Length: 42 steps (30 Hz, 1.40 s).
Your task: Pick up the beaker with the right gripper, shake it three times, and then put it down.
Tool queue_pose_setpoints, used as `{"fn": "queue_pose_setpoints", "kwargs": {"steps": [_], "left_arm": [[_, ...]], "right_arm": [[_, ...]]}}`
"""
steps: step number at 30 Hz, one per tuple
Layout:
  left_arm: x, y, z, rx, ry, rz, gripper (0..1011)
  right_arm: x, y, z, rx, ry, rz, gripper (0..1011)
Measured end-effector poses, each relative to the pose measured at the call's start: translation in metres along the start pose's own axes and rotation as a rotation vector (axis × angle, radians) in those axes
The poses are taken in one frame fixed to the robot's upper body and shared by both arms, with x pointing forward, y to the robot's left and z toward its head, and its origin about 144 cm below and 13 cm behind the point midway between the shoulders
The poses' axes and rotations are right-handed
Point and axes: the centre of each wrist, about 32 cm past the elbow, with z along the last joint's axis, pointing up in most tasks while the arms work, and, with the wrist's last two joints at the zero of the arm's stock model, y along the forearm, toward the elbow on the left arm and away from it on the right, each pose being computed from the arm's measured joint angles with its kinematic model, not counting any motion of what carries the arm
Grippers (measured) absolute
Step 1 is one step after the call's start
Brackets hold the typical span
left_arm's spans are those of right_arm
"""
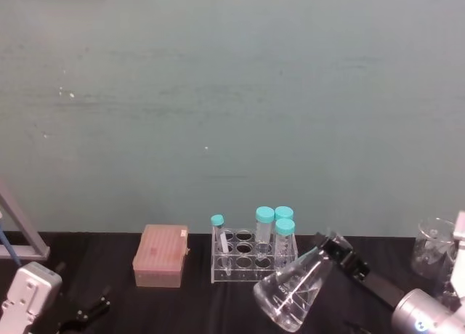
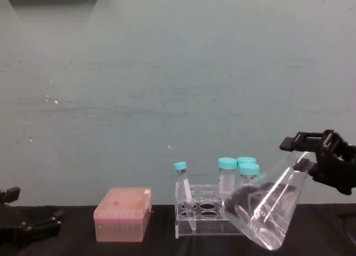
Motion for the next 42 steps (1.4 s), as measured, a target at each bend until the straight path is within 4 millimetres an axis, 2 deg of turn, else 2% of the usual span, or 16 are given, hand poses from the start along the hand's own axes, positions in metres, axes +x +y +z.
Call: {"fn": "queue_pose_setpoints", "kwargs": {"steps": [6,14,18,19,20,21,24,25,30,38,42], "left_arm": [[0.0,0.0,0.0,0.0,0.0,0.0,1000],[0.0,0.0,0.0,0.0,0.0,0.0,1000],[0.0,0.0,0.0,0.0,0.0,0.0,1000],[0.0,0.0,0.0,0.0,0.0,0.0,1000],[0.0,0.0,0.0,0.0,0.0,0.0,1000],[0.0,0.0,0.0,0.0,0.0,0.0,1000],[0.0,0.0,0.0,0.0,0.0,0.0,1000],[0.0,0.0,0.0,0.0,0.0,0.0,1000],[0.0,0.0,0.0,0.0,0.0,0.0,1000],[0.0,0.0,0.0,0.0,0.0,0.0,1000],[0.0,0.0,0.0,0.0,0.0,0.0,1000]], "right_arm": [[0.002,-0.003,-0.001,0.025,0.116,-0.007,453],[0.002,-0.005,-0.002,0.028,0.108,-0.02,453],[0.0,-0.004,0.0,0.038,-0.139,-0.029,453],[-0.001,-0.003,0.001,0.051,-0.282,-0.028,456],[-0.001,-0.003,0.002,0.057,-0.345,-0.027,456],[0.0,-0.002,0.003,0.081,-0.512,-0.022,453],[0.001,-0.002,0.005,0.102,-0.766,-0.008,453],[0.002,-0.001,0.008,0.11,-0.922,0.003,453],[0.01,-0.001,0.016,0.141,-1.384,0.027,453],[0.022,0.001,0.028,0.127,-1.739,0.005,453],[0.025,0.002,0.03,0.129,-1.825,-0.01,453]]}}
